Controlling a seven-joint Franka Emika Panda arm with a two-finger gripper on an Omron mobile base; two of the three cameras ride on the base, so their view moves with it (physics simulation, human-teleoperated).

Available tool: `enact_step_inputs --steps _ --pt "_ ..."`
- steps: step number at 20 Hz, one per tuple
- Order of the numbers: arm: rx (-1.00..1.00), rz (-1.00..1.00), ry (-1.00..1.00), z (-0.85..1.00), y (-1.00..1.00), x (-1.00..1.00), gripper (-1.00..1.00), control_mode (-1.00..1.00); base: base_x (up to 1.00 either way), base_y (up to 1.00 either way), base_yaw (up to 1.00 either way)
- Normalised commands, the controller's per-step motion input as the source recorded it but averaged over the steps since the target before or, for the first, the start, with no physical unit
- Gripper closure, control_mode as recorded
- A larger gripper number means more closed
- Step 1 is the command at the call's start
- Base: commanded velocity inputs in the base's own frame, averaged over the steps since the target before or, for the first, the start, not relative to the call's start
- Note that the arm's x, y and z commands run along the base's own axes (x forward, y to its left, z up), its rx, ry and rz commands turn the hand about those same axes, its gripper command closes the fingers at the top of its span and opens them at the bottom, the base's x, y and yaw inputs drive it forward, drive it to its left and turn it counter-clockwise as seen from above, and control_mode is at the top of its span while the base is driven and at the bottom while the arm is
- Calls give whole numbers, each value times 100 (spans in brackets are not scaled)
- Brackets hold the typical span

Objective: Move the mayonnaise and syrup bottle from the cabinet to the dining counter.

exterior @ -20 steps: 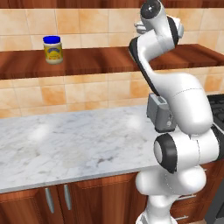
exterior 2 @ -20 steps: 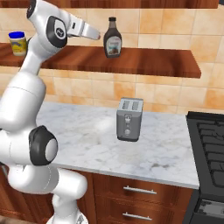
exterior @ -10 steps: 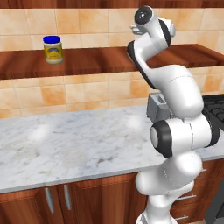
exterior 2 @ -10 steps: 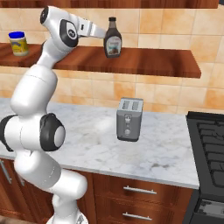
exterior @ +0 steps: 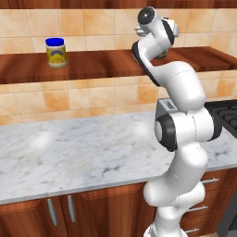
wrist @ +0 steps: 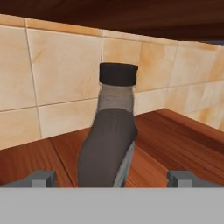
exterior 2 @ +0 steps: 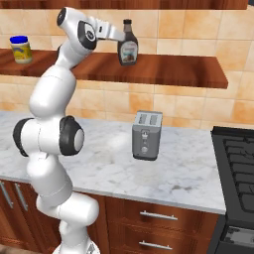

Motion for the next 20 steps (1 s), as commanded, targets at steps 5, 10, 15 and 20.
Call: enact_step_inputs --steps 5,10,15,20 --pt "0 0 0 -3 -27 33 -100 -100 0 0 0" --pt "0 0 0 -17 -33 19 -100 -100 0 0 0" --pt "0 -1 0 -23 -22 25 -100 -100 0 0 0" --pt "0 -2 3 -22 -2 24 100 -100 0 0 0"
